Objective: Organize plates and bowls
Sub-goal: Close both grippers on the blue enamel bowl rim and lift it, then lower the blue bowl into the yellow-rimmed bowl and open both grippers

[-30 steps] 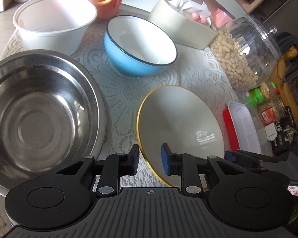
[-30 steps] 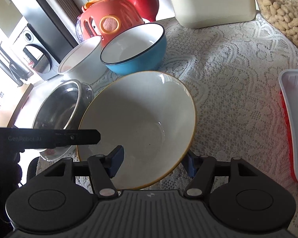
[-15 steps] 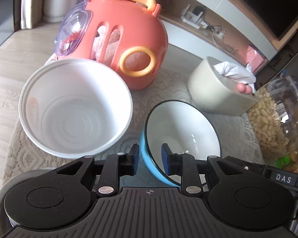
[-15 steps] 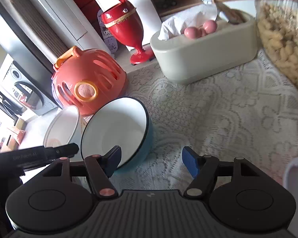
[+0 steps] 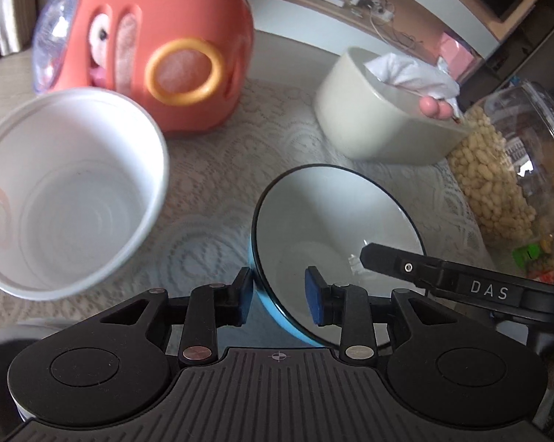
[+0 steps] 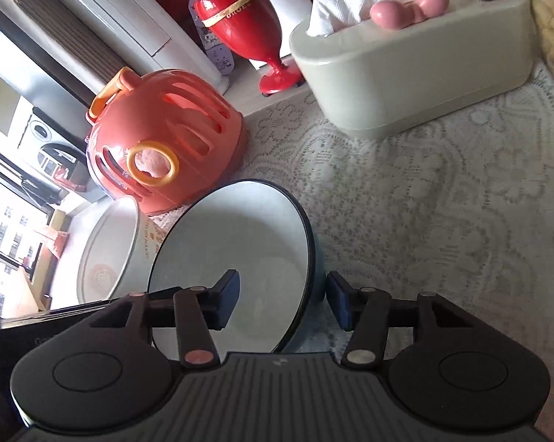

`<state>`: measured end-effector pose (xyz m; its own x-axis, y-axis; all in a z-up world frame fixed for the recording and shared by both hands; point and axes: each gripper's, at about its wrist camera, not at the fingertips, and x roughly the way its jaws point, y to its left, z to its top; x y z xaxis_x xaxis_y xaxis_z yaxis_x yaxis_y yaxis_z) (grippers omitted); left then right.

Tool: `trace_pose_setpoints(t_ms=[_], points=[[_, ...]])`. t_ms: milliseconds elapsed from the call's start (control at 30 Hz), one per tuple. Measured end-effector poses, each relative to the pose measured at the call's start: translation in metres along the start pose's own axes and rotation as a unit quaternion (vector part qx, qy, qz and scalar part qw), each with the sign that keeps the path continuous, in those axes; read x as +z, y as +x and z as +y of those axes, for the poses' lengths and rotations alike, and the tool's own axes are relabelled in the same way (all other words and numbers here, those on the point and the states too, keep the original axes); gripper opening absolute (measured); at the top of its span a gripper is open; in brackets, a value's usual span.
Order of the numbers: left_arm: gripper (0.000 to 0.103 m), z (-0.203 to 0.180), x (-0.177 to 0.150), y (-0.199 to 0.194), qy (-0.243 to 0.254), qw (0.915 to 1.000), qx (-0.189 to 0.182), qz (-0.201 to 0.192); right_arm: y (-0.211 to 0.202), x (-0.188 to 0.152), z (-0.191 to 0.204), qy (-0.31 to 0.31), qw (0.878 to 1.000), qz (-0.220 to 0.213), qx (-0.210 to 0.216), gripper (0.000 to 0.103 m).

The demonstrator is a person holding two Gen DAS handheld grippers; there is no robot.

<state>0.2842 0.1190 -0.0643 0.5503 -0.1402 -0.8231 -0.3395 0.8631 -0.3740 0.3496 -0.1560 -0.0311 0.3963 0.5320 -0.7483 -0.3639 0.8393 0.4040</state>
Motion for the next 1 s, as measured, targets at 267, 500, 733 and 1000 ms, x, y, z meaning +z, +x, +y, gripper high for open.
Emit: trace_pose_setpoints(t_ms=[267,500,733,1000], points=[[0.033,-0.017,0.011,0.030,0.030,0.9995,0.010,0.001,0.002,-0.003,-0.033,0.030,1.000,0.006,0.003,0.055],[0.033,-0.016,0.019,0.057,0.037,0.9990,0.014,0.023,0.026,-0.005,-0.032,0.017,0.999,0.028,0.011,0.057],[0.033,-0.023,0.016,0.033,0.041,0.9990,-0.017,0.009,0.007,-0.007,-0.027,0.016,1.000,0.004,0.002,0.058],[0.034,-0.048,-0.012,-0.056,0.045,0.9978,-0.049,-0.003,-0.079,-0.023,0.013,-0.013,0.999,-0.038,0.018,0.062]])
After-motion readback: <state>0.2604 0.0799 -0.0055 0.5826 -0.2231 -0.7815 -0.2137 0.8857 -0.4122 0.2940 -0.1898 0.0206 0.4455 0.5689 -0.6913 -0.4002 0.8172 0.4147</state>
